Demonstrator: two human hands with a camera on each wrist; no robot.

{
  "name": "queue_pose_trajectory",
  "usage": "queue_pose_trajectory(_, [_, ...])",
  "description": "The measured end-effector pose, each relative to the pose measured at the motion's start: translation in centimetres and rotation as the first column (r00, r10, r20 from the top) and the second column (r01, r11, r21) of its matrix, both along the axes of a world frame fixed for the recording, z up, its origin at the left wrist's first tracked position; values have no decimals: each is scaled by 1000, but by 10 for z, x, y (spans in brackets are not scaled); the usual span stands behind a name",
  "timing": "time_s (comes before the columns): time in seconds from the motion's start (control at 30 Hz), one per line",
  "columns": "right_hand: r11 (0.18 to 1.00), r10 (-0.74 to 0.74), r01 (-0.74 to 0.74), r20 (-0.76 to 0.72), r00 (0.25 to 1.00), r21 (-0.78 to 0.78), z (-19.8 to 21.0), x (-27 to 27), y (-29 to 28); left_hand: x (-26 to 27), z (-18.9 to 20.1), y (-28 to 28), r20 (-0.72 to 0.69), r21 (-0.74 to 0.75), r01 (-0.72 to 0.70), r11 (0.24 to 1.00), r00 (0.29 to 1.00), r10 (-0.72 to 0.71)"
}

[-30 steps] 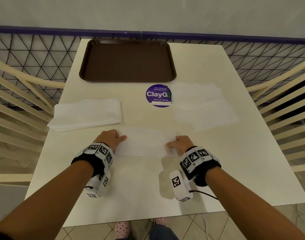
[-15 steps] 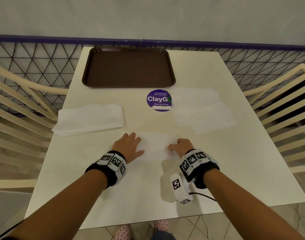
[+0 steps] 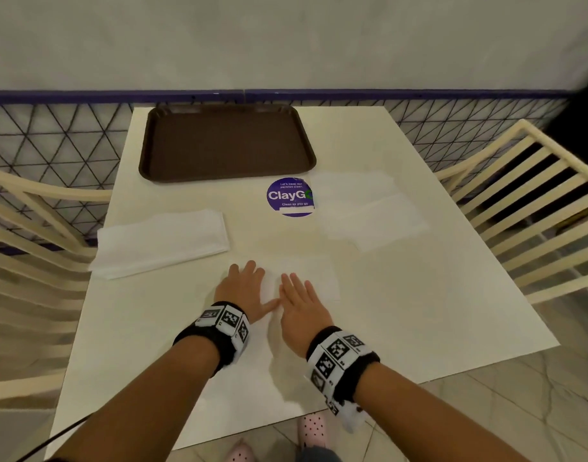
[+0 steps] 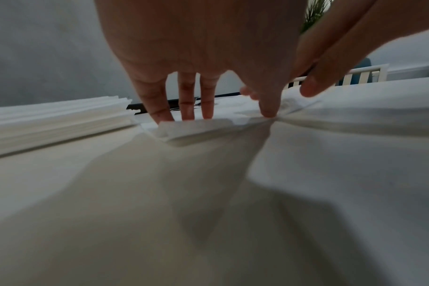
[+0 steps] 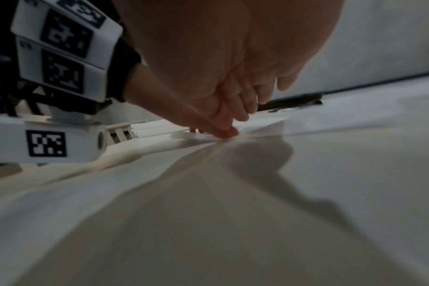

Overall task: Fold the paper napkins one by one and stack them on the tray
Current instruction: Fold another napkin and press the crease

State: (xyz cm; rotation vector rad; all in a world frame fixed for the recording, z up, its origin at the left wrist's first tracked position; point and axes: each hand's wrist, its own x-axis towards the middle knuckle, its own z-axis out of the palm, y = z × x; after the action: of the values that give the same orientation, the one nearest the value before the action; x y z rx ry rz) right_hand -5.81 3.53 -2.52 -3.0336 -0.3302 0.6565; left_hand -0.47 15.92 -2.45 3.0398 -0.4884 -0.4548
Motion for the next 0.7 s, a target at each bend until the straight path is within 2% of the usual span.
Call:
queue_pose_trajectory(0.13, [992,-109,116,-135,985,47,-6,-10,9,1,-3,1,15,-28,6,1000,1000,-6])
queue_pose_trajectory(0.33, [942,-324,334,-189,927,24,1,-22,-23,1,-6,2,4,-41,17,999,1000,-17])
queue_pose_trajectory(0.5, [938,-335,347,-213,918,21,7,-23,-36,-1,-3,0,-6,-42,7,999,1000,-8])
queue_pose_trajectory(0.6, [936,-341,351,-211,916,10,6,-18,-35,-20,-4,-16,53,-44,186,981,982,-184])
queue_pose_trajectory(0.7, [939,-338,344,-213,917,-10,7,-17,-34,-42,-15,-29,38,-3,370,929,929,-369])
